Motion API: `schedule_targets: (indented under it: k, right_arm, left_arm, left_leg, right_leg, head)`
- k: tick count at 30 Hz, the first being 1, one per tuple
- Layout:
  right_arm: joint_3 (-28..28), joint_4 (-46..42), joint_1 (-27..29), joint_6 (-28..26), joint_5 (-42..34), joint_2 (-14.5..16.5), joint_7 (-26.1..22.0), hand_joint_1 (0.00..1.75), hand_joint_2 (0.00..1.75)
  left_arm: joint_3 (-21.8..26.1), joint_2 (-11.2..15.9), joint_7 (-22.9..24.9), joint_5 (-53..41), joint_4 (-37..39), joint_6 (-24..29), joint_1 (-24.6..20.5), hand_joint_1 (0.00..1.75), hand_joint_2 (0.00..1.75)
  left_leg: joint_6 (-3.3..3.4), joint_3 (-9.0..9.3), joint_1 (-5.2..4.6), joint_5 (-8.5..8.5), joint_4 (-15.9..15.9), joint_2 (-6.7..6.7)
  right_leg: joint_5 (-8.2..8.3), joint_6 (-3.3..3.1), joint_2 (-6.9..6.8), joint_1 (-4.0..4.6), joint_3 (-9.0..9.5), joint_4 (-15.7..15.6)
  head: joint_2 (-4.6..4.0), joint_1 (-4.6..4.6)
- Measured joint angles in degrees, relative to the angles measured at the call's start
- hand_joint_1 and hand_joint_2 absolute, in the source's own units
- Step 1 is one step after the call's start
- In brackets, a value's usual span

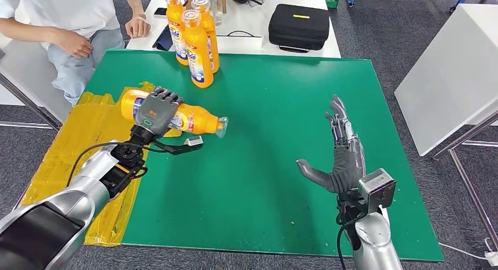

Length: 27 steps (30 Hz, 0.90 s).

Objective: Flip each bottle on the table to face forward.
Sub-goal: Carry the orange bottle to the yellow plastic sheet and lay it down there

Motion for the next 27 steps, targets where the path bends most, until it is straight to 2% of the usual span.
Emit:
schedule_targets:
  k: [7,11,12,13,15,16,17,21,27]
  right_arm:
    - [0.0,-1.0,0.8,-1.6,2.2,-0.3,0.0,0.0,1.75]
    - [0.0,-1.2,1.5,-1.9,3.2,-0.4,0.2,0.0,1.75]
    - [0.1,-1.2,1.5,-1.9,3.5,-0.4,0.2,0.0,1.75]
    - [0.1,-1.2,1.6,-1.9,3.8,-0.4,0.3,0.0,1.75]
    - [0.3,-1.2,1.7,-2.0,4.3,-0.4,0.4,0.0,1.75]
    - [0.4,-1.2,1.8,-2.0,4.4,-0.4,0.4,0.0,1.75]
    - [0.5,-1.2,1.8,-2.0,4.5,-0.4,0.4,0.0,1.75]
    - [1.0,-1.2,1.9,-2.0,5.0,-0.3,1.0,0.0,1.75]
    - [1.5,-0.8,1.4,-2.0,5.1,-0.3,1.6,0.0,1.75]
  left_arm:
    - [0.3,4.1,-1.0,1.7,6.6,-9.5,-2.1,1.75,1.75]
    - [1.6,5.9,-0.9,2.6,8.3,-12.0,-2.8,1.73,1.75]
    - [2.1,6.3,-0.8,3.0,8.6,-12.2,-2.9,1.55,1.75]
    - [2.6,6.6,-0.8,3.4,8.8,-12.3,-2.9,1.25,1.75]
    - [3.7,7.2,-0.8,4.1,9.2,-12.0,-2.9,0.39,1.75]
    - [4.2,7.4,-1.0,4.4,9.4,-11.6,-2.9,0.14,1.75]
    - [4.7,7.6,-1.2,4.6,9.5,-10.9,-2.8,0.0,1.75]
    - [6.5,7.7,-2.3,5.2,9.8,-7.6,-2.1,0.0,1.75]
    - [7.5,7.5,-3.9,4.5,9.9,-6.1,-0.8,0.0,1.75]
  left_leg:
    - [-0.01,-0.02,0.04,0.01,0.0,-0.02]
    - [-0.01,-0.04,0.04,0.01,0.0,-0.05]
    - [-0.01,-0.04,0.04,0.01,0.0,-0.05]
    - [-0.01,-0.04,0.03,0.01,0.0,-0.05]
    - [-0.01,-0.04,0.03,0.01,0.0,-0.05]
    - [-0.01,-0.05,0.03,0.01,0.0,-0.06]
    - [-0.01,-0.05,0.03,0.01,0.0,-0.07]
    - [-0.01,-0.06,0.03,0.01,0.0,-0.09]
    - [-0.01,-0.06,0.03,0.01,0.0,-0.09]
  right_leg:
    - [-0.03,-0.03,-0.01,0.03,0.0,0.0]
    - [-0.03,-0.03,-0.02,0.03,-0.01,0.0]
    - [-0.03,-0.03,-0.02,0.03,0.0,0.0]
    - [-0.03,-0.03,-0.02,0.03,0.0,0.0]
    - [-0.03,-0.03,-0.02,0.03,0.0,0.0]
    - [-0.03,-0.03,-0.02,0.03,0.0,0.0]
    - [-0.03,-0.03,-0.03,0.03,0.0,0.0]
    - [-0.03,-0.03,-0.05,0.02,0.01,0.0]
    - [-0.03,-0.03,-0.05,0.03,0.0,0.0]
  head:
    - [0.0,0.01]
    - [0.0,0.01]
    - [0.0,0.02]
    - [0.0,0.01]
    - [0.0,0.01]
    - [0.0,0.01]
    - [0.0,0.01]
    - [0.0,0.02]
    - [0.0,0.02]
